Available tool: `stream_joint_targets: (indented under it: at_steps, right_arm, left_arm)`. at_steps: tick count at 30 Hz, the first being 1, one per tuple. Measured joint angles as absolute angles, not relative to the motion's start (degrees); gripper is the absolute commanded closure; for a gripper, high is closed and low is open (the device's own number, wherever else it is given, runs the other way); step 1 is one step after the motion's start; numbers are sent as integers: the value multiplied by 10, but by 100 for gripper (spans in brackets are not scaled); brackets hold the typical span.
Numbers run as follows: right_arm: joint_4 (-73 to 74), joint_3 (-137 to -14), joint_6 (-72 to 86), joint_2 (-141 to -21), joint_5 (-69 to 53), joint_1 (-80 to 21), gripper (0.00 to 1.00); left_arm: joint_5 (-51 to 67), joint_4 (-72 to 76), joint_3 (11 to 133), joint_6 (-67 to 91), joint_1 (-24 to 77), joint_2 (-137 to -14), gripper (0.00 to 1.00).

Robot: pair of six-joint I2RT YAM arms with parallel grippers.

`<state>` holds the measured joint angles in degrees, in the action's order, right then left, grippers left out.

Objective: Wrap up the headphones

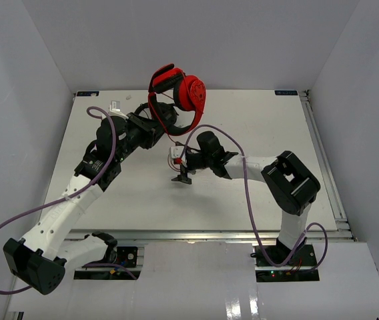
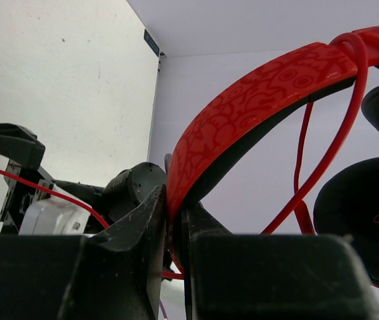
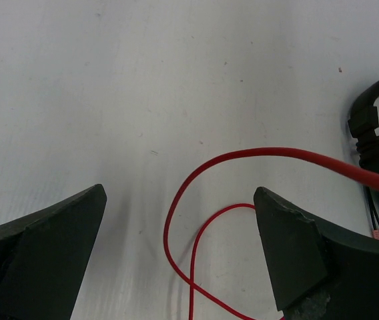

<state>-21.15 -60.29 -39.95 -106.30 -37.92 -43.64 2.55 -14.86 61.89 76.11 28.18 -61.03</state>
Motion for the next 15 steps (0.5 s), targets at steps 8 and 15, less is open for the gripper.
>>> stream_joint_targets:
  at_steps: [8,15]
  right_arm:
    - [-219,-630,-373,-1105,-363,-436,64]
    - [-209,-630,-361,-1109,-383,-434,92]
  left_arm:
    - [25,-155,626,760,282,-609,100]
    - [22,-157,632,759,282,-606,100]
